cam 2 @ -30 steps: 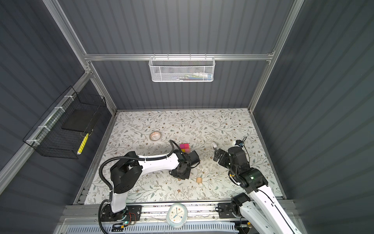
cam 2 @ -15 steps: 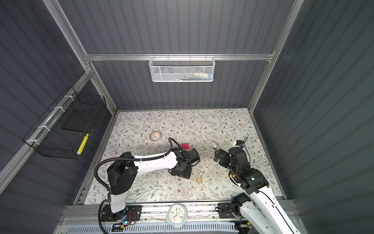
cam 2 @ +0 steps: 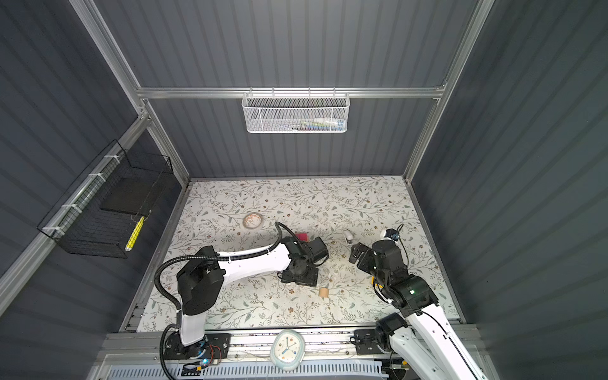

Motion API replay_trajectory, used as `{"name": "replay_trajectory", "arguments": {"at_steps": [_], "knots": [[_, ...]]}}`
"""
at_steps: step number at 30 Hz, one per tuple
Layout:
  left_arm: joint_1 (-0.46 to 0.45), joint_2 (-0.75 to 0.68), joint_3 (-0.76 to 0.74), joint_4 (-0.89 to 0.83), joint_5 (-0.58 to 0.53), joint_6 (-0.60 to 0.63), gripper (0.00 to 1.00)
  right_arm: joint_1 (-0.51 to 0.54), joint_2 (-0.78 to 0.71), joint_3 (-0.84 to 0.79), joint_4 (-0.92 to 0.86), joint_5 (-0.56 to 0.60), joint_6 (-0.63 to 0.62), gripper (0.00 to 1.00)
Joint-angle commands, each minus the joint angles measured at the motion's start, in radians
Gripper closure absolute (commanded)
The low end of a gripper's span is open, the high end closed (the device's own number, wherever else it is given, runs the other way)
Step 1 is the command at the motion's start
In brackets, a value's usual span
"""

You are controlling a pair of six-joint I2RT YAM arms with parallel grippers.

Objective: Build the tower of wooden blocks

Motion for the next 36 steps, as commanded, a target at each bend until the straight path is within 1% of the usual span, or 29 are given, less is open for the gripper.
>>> {"name": "replay_trajectory", "arguments": {"at_steps": [1, 5, 17, 29, 36], "knots": [[-0.001, 0.043, 0.049, -0.031, -0.001, -0.040, 0.20, -0.005, -0.023, 0.005, -0.034, 0.047, 0.012, 0.01], [-0.002, 0.066, 0.068, -0.052, -0.027, -0.063, 0.21, -0.004, -0.044, 0.002, -0.043, 0.061, 0.016, 0.01], [-0.002, 0.104, 0.093, -0.067, -0.074, -0.134, 0.32, -0.004, -0.088, -0.008, -0.061, 0.084, 0.015, 0.01], [-0.002, 0.135, 0.109, -0.083, -0.066, -0.150, 0.34, -0.006, -0.111, -0.021, -0.066, 0.091, 0.006, 0.01], [-0.002, 0.134, 0.115, -0.089, -0.074, -0.152, 0.38, -0.007, -0.121, -0.024, -0.068, 0.097, 0.002, 0.01]]}}
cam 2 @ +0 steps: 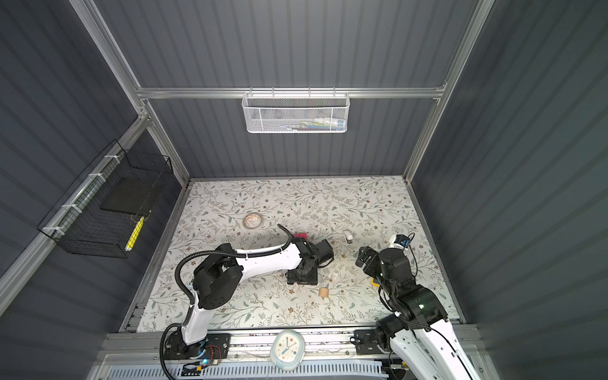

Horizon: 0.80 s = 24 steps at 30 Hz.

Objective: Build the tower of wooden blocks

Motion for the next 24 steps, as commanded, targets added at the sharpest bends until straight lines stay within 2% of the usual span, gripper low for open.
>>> {"name": "replay_trajectory", "arguments": {"at_steps": [1, 15, 21, 24], "knots": [[-0.002, 0.010, 0.029, -0.041, -0.023, -0.015, 0.38, -0.004, -0.010, -0.013, -0.013, 0.021, -0.008, 0.01], [-0.002, 0.009, 0.029, -0.035, -0.025, -0.019, 0.33, -0.004, -0.011, -0.019, -0.010, 0.014, -0.005, 0.01], [-0.002, 0.012, 0.026, -0.031, -0.024, -0.017, 0.36, -0.004, -0.011, -0.020, -0.012, 0.013, -0.001, 0.01], [-0.002, 0.010, 0.024, -0.030, -0.025, -0.019, 0.42, -0.003, -0.012, -0.020, -0.013, 0.013, 0.001, 0.01]]}}
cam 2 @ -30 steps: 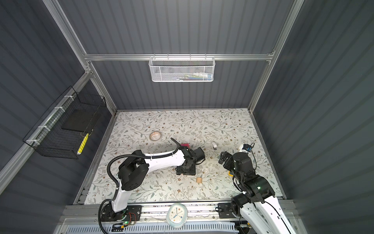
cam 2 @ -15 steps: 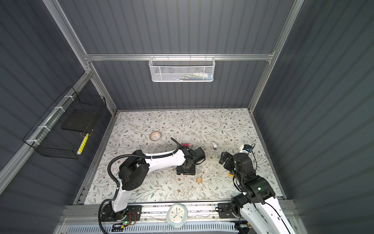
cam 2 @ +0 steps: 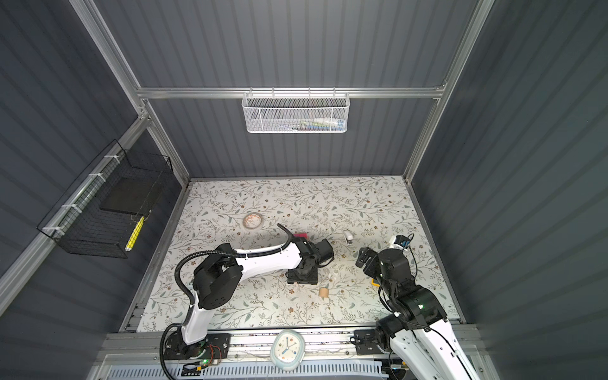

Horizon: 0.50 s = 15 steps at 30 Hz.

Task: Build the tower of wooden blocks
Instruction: 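Lift the pink block with the left gripper and carry it over the stack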

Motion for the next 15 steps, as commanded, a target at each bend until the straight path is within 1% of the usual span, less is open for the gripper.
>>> {"name": "replay_trajectory", "arguments": {"at_steps": [1, 5, 11, 15], "knots": [[-0.002, 0.007, 0.016, -0.021, -0.019, -0.016, 0.43, -0.003, -0.006, -0.008, -0.013, 0.011, 0.000, 0.01], [-0.002, -0.007, 0.022, -0.031, -0.029, -0.014, 0.46, -0.002, -0.007, -0.006, -0.014, 0.012, -0.002, 0.01], [0.001, -0.041, 0.050, -0.050, -0.049, 0.008, 0.46, -0.002, 0.000, -0.003, -0.007, 0.006, -0.003, 0.01], [0.004, -0.043, 0.106, -0.113, -0.063, 0.032, 0.46, -0.003, 0.003, 0.001, -0.009, 0.004, -0.003, 0.01]]}}
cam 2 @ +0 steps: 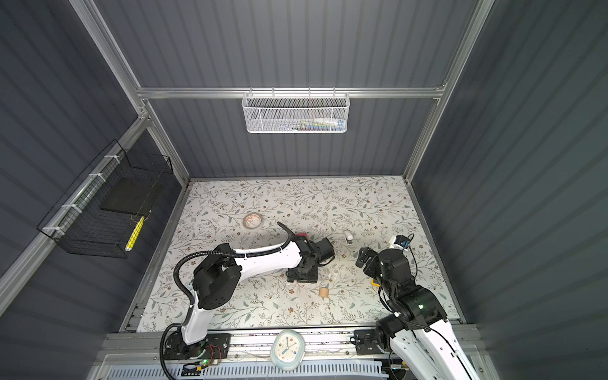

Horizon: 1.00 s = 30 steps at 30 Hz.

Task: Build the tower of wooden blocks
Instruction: 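Lift the pink block with the left gripper and carry it over the stack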

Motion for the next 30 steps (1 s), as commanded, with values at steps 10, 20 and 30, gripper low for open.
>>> {"name": "replay_trajectory", "arguments": {"at_steps": [10, 20, 30], "knots": [[0.088, -0.047, 0.150, -0.093, -0.028, 0.104, 0.47, -0.002, -0.004, 0.017, -0.023, 0.012, -0.007, 0.01], [0.170, 0.015, 0.332, -0.177, -0.070, 0.190, 0.46, -0.002, -0.014, 0.024, -0.045, 0.037, -0.013, 0.01], [0.228, 0.140, 0.548, -0.265, -0.087, 0.249, 0.46, -0.002, -0.007, 0.023, -0.039, 0.048, -0.018, 0.01]]}}
